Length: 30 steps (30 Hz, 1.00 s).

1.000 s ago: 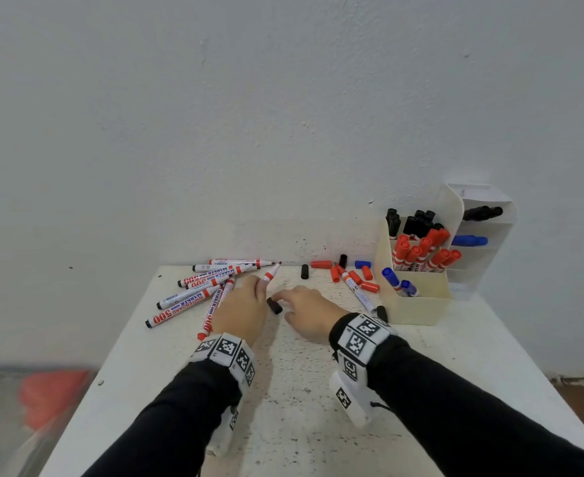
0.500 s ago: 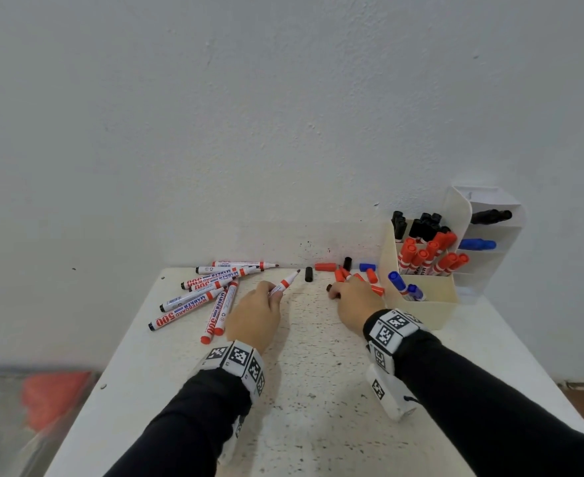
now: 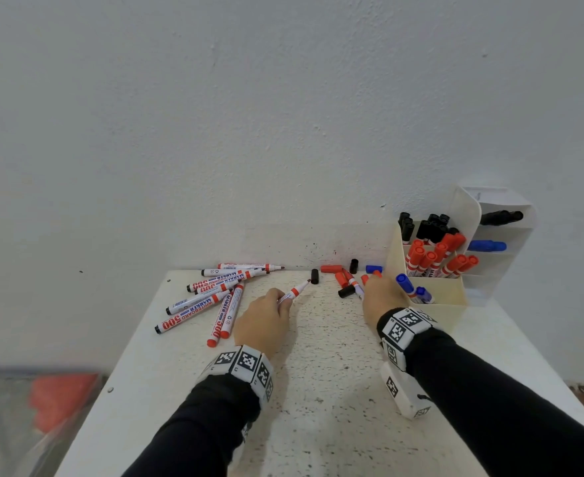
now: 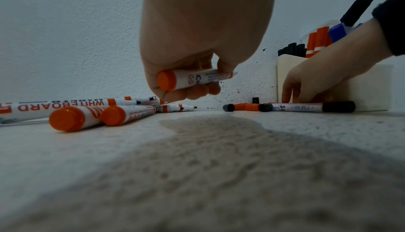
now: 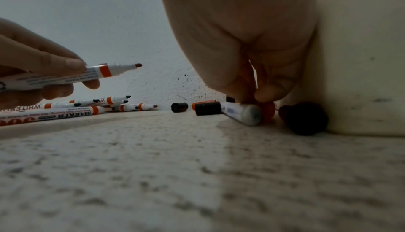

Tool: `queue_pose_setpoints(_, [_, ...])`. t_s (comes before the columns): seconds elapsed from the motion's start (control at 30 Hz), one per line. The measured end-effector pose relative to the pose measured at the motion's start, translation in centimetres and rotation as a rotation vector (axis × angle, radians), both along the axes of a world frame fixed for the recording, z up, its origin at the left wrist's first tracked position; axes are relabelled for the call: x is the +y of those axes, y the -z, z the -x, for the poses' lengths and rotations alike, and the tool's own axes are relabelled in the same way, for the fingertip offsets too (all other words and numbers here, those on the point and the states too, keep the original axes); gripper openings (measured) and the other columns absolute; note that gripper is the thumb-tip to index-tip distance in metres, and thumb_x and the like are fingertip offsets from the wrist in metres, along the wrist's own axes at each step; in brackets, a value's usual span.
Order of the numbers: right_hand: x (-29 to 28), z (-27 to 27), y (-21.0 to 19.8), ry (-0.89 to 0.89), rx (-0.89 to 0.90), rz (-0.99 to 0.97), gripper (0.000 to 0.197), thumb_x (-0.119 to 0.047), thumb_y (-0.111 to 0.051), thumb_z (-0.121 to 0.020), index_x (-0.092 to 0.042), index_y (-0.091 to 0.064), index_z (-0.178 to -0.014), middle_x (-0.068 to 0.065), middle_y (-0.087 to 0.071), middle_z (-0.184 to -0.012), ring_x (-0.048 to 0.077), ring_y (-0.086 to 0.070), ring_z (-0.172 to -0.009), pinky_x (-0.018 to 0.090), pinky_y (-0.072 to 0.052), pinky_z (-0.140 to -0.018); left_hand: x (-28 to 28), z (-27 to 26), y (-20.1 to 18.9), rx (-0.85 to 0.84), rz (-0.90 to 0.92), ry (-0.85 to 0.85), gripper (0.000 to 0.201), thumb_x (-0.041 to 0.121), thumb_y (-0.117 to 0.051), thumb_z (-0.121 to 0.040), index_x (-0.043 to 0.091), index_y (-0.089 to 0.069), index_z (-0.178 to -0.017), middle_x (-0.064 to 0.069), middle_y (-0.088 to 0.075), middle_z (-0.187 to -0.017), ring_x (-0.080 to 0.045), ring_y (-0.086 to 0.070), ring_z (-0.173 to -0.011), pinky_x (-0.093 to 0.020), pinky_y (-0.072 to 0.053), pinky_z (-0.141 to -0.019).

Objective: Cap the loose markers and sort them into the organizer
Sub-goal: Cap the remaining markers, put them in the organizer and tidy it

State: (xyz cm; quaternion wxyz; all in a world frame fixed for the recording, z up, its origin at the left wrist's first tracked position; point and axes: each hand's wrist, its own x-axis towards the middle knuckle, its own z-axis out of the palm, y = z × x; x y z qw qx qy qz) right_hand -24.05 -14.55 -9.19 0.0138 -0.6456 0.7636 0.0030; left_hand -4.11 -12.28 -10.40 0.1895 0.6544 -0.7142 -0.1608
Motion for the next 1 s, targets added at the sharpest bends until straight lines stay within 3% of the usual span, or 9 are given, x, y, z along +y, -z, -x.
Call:
queue_pose_setpoints(0.13, [-0.2, -0.5, 0.5, 0.107, -0.118, 0.0, 0.028, -0.02, -0.049, -0.091, -0.005, -0.047, -0.115, 0.011, -0.058, -0.11, 0.024, -0.059, -0.095, 0.029, -0.049, -0.071, 0.1, 0.0, -0.1, -0.015, 0.0, 0.001, 0.037, 0.041, -0.031, -0.098, 0.018, -0.049, -0.121, 0.0, -0.062, -0.096, -0.014, -0.059, -0.078, -0.027, -0.05, -0.068])
queue_pose_setpoints(0.23, [-0.4, -1.1, 0.4, 0.122, -0.209, 0.001, 0.033, -0.018, -0.048, -0.093, -0.006, -0.044, -0.123, 0.013, -0.05, -0.123, 0.025, -0.054, -0.105, 0.028, -0.044, -0.08, 0.0, 0.0, 0.0, -0.013, -0.002, -0.003, 0.036, 0.041, -0.032, -0.098, 0.019, -0.049, -0.121, 0.001, -0.062, -0.097, -0.013, -0.059, -0.079, -0.027, -0.049, -0.068])
queue_pose_setpoints(0.33, [-0.4, -1.4, 0.0, 0.049, -0.412, 0.069, 0.027, -0.013, -0.044, -0.095, -0.008, -0.05, -0.121, 0.014, -0.049, -0.121, 0.024, -0.052, -0.102, 0.023, -0.034, -0.075, -0.1, 0.0, 0.3, -0.006, -0.006, -0.006, 0.034, 0.039, -0.032, -0.098, 0.019, -0.048, -0.121, 0.001, -0.061, -0.097, -0.012, -0.057, -0.078, -0.027, -0.051, -0.068])
queue_pose_setpoints(0.43, [-0.1, -1.7, -0.2, -0.047, -0.692, 0.268, 0.02, -0.01, -0.046, -0.094, -0.006, -0.055, -0.111, 0.01, -0.057, -0.107, 0.016, -0.052, -0.089, 0.022, -0.039, -0.074, -0.2, 0.0, 0.4, -0.003, 0.007, -0.004, 0.033, 0.037, -0.033, -0.099, 0.02, -0.047, -0.124, 0.002, -0.06, -0.102, -0.012, -0.057, -0.08, -0.027, -0.051, -0.072])
queue_pose_setpoints(0.57, [0.5, -2.5, -0.5, -0.219, -0.807, 0.215, 0.023, -0.004, -0.045, -0.094, -0.013, -0.057, -0.112, 0.003, -0.047, -0.113, 0.009, -0.046, -0.098, 0.02, -0.038, -0.09, -0.2, 0.1, 0.3, -0.009, 0.047, 0.032, 0.033, 0.037, -0.034, -0.099, 0.021, -0.048, -0.124, 0.002, -0.06, -0.104, -0.012, -0.055, -0.081, -0.027, -0.049, -0.07])
queue_pose_setpoints(0.7, [1.4, -2.9, -0.8, -0.312, -0.945, 0.166, 0.03, 0.002, -0.047, -0.091, -0.011, -0.055, -0.116, 0.0, -0.053, -0.103, -0.004, -0.051, -0.084, 0.003, -0.041, -0.073, -0.1, 0.2, 0.4, 0.026, 0.075, 0.084, 0.03, 0.036, -0.037, -0.098, 0.023, -0.051, -0.122, 0.003, -0.059, -0.102, -0.011, -0.052, -0.084, -0.029, -0.047, -0.073])
queue_pose_setpoints(0.8, [1.6, -3.1, -0.4, -0.298, -1.082, 0.194, 0.026, 0.002, -0.048, -0.091, -0.014, -0.055, -0.11, 0.004, -0.057, -0.104, 0.0, -0.056, -0.086, 0.012, -0.047, -0.082, 0.0, 0.2, 0.5, 0.072, 0.077, 0.12, 0.031, 0.035, -0.036, -0.098, 0.023, -0.053, -0.121, 0.002, -0.06, -0.1, -0.013, -0.055, -0.087, -0.033, -0.048, -0.08])
queue_pose_setpoints(0.9, [1.2, -3.1, 0.2, -0.197, -1.075, 0.317, 0.022, -0.001, -0.047, -0.093, -0.015, -0.056, -0.108, -0.001, -0.058, -0.101, 0.007, -0.057, -0.092, 0.025, -0.048, -0.09, -0.1, 0.2, 0.5, 0.041, 0.092, 0.107, 0.031, 0.035, -0.034, -0.099, 0.023, -0.052, -0.121, 0.003, -0.06, -0.1, -0.012, -0.054, -0.084, -0.031, -0.048, -0.077])
queue_pose_setpoints(1.0, [1.3, -3.3, 0.3, -0.205, -1.144, 0.28, 0.021, -0.004, -0.049, -0.092, -0.019, -0.055, -0.105, -0.006, -0.059, -0.097, 0.009, -0.058, -0.096, 0.027, -0.049, -0.09, 0.1, 0.2, 0.4, 0.033, 0.089, 0.117, 0.031, 0.036, -0.034, -0.099, 0.023, -0.052, -0.121, 0.003, -0.06, -0.099, -0.012, -0.054, -0.085, -0.032, -0.048, -0.079])
